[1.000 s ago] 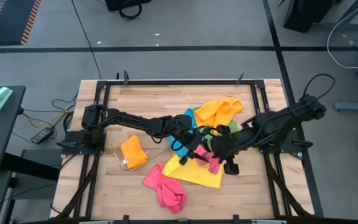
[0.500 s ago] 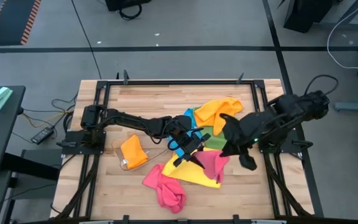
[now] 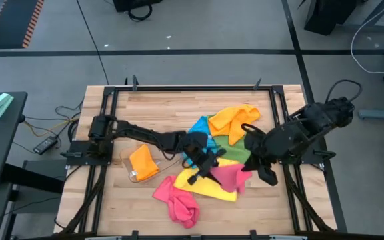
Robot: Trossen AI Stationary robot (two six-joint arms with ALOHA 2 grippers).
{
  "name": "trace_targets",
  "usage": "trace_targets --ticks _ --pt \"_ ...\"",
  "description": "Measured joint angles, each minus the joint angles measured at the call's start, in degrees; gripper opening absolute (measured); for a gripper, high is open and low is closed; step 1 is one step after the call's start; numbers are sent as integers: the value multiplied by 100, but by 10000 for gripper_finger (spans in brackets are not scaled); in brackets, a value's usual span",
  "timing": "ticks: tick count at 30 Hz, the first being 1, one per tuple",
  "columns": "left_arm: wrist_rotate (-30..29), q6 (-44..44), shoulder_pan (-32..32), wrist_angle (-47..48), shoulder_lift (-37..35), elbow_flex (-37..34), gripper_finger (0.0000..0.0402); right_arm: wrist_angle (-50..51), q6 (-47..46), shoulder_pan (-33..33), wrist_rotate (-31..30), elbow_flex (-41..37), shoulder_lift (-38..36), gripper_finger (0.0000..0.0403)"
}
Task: Fold microfiber towels
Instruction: Fold the top pink microfiber cloth
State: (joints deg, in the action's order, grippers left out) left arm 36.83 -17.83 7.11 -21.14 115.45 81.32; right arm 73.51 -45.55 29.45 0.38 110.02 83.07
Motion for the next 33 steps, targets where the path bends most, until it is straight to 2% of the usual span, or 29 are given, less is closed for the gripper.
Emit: trace_targets --ticks 5,9,13,18,22,29,33 --pt "-698 -79 344 -883 558 -4 46 110 -811 309 70 -4 31 10" --pt "-875 150 528 -1623 908 47 35 115 -1111 496 -96 -4 164 10" --pt "-893 254 647 -1589 1143 140 24 130 -1209 562 -52 -4 498 10" --pt "-1080 321 740 -1109 1175 142 26 320 -1193 493 553 -4 1012 10" --pt "-1645 75 768 -536 1175 144 64 866 -1265 366 643 -7 1213 10" --pt "-2804 -535 637 663 605 146 174 1032 -1227 318 644 -7 1235 10" --pt "-2939 -551 487 1134 273 151 234 1042 -1081 205 554 -7 1325 10"
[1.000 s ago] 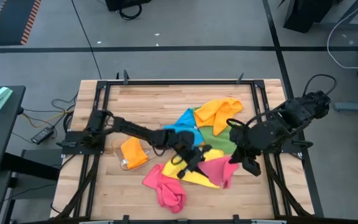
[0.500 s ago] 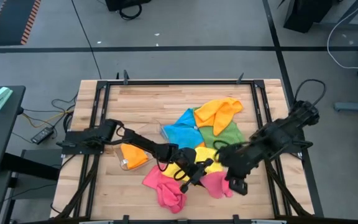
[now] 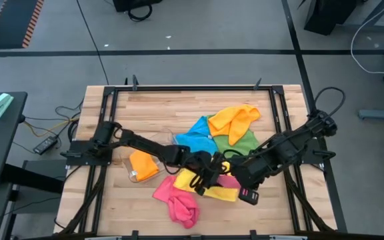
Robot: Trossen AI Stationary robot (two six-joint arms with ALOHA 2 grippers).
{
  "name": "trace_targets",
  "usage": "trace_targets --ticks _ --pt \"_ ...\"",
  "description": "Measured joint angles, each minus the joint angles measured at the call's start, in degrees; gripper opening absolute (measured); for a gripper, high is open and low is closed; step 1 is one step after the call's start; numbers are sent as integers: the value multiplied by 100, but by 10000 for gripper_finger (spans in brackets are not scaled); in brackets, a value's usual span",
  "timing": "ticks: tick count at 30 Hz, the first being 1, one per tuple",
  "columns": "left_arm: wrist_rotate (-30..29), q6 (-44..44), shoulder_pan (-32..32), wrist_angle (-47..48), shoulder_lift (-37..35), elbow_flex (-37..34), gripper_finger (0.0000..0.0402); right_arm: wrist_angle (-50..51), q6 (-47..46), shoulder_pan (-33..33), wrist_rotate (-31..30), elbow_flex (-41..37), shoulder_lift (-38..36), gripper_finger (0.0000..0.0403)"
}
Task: Fold microfiber towels
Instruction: Fold the top pink microfiber cloth
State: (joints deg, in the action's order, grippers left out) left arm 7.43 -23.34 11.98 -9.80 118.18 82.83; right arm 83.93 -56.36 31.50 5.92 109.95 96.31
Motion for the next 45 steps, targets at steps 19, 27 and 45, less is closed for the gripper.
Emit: trace_targets --ticks 19,27,45 --pt "-173 313 -675 1909 -1825 -745 217 425 1099 -708 -2311 0 125 10" --pt "-462 477 -672 1565 -2138 -1490 171 -71 1643 -1339 -2453 -308 92 10" --pt "-508 630 -543 1867 -2582 -1488 136 -68 4173 -3704 -3225 -2061 -1335 9"
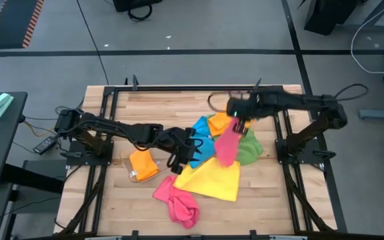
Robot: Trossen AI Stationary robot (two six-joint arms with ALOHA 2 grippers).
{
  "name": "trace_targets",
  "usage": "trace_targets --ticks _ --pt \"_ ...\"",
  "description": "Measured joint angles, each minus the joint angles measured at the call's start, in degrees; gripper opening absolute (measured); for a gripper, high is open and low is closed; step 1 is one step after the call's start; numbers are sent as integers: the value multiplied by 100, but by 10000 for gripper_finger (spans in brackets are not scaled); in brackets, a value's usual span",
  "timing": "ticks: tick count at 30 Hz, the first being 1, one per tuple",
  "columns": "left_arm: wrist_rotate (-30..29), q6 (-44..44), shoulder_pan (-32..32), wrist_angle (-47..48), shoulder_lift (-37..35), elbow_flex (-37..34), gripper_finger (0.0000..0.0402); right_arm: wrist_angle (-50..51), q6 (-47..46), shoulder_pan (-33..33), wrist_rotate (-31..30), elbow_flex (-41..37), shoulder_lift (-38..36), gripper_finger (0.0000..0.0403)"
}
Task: Fold microfiber towels
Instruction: Fold the top pink microfiber cloth
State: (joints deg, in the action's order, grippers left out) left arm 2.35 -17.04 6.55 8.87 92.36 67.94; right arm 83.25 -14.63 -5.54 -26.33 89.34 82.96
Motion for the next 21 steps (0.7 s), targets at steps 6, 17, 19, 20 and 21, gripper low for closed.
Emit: trace_targets --ticks 6,17,19,20,21 --pt "-1 0 0 -170 -14 0 133 -496 1135 -594 -1020 455 59 9" --pt "-374 110 -18 617 -168 2 126 -286 -42 644 1116 59 1026 9" --pt "-374 173 -29 776 -195 4 127 -271 -405 955 1416 -122 1197 9" --pt "-374 212 -29 888 -207 4 128 -269 -586 1101 1556 -198 1273 9" --pt "-375 266 -31 922 -212 4 128 -281 -775 1243 1672 -268 1326 9"
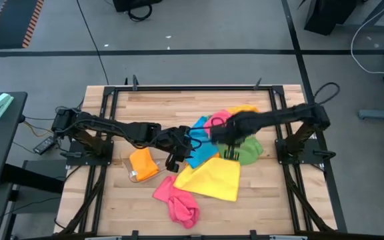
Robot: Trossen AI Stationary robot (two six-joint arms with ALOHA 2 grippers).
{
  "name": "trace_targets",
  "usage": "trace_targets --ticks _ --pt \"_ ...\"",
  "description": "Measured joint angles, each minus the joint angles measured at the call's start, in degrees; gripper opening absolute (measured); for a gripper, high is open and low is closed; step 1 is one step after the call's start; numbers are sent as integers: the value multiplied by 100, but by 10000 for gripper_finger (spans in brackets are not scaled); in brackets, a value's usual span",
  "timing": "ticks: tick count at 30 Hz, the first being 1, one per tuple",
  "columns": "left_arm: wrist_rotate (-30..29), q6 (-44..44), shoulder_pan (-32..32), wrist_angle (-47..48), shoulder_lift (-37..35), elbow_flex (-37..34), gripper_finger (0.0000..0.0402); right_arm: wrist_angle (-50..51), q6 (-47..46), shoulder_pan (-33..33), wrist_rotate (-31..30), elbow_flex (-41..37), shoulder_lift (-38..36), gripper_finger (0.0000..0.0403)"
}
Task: Fold microfiber towels
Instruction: Fold the top pink microfiber cloth
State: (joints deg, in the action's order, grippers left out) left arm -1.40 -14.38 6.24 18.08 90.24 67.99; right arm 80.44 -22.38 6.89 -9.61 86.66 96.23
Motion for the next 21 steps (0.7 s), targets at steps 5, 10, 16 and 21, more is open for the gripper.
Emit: trace_targets --ticks 5,10,16,21 --pt "4 62 2 146 0 0 128 -59 -876 735 368 -230 85 9" --pt "2 77 0 149 0 0 122 -285 -1728 1417 572 -274 112 9" --pt "6 145 9 149 0 0 126 -526 -2502 2038 888 -276 299 9" --pt "12 133 53 155 0 0 122 -1072 -2437 2054 1171 -277 582 10"
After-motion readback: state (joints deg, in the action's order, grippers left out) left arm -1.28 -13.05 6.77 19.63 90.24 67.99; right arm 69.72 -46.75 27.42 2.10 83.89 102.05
